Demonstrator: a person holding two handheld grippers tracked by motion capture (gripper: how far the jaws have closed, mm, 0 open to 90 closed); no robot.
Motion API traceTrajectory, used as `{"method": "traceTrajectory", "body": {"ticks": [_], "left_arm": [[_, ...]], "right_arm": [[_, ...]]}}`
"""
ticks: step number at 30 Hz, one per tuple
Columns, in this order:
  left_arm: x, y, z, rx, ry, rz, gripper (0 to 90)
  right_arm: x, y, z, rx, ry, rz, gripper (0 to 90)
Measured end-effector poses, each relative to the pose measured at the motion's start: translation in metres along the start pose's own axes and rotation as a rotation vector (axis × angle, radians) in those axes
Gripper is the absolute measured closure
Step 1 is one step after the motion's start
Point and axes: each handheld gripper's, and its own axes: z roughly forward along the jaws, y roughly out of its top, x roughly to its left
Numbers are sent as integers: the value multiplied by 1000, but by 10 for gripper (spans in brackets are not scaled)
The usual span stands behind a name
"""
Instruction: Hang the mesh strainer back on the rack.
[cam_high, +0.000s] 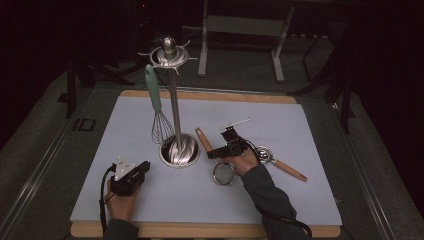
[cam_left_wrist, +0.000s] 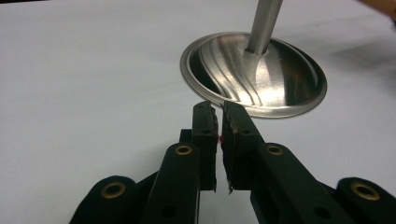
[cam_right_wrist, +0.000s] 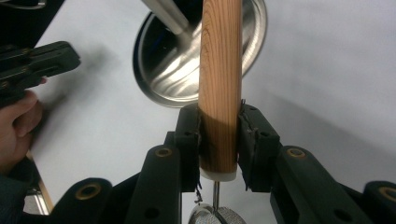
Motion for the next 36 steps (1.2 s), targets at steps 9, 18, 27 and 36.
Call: {"method": "traceTrajectory", "body": {"ticks": [9, 18, 27, 36], "left_arm": [[0, 0, 0, 1, 0, 1, 840], [0, 0, 0, 1, 3, 3, 839], [0, 0, 0, -1, 3, 6, 839], [0, 0, 0, -3, 4, 6, 838]], "right_arm": [[10, 1, -25, -68, 12, -120, 715], [26, 4, -47, -125, 19, -248, 714], [37, 9, -64, -177, 32, -319, 714], [53, 16, -79, -240, 57, -403, 714]]}}
